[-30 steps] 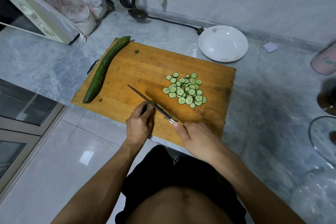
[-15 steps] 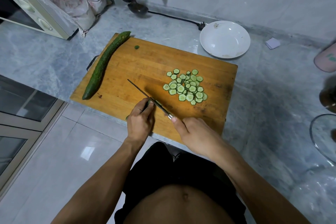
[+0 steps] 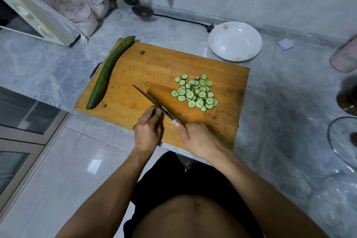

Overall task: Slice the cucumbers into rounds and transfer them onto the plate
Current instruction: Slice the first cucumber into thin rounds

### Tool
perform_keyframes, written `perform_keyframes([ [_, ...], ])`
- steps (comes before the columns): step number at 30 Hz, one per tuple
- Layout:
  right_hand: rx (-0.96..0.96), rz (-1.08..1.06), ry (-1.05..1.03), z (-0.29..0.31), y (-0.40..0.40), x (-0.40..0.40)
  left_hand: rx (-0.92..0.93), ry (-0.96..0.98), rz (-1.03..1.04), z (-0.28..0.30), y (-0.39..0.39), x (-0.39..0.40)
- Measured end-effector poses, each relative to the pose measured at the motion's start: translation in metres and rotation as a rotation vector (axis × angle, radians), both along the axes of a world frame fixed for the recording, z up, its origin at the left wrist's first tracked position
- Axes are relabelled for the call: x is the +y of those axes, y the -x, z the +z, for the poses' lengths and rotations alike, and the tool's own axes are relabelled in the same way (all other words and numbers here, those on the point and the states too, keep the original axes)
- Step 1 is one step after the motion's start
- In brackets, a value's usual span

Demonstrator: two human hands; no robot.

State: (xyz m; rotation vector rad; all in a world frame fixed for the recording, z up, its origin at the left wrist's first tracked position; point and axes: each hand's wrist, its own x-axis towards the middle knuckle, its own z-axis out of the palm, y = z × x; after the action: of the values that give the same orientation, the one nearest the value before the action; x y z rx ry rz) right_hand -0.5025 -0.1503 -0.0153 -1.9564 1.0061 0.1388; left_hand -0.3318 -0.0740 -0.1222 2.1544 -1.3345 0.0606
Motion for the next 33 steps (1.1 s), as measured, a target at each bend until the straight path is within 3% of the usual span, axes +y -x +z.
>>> perform_keyframes([
  [33, 0.007, 0.073, 0.108, 0.025, 0.030, 0.008, 0.025, -0.043, -0.022, -0.001, -0.004, 0.004],
])
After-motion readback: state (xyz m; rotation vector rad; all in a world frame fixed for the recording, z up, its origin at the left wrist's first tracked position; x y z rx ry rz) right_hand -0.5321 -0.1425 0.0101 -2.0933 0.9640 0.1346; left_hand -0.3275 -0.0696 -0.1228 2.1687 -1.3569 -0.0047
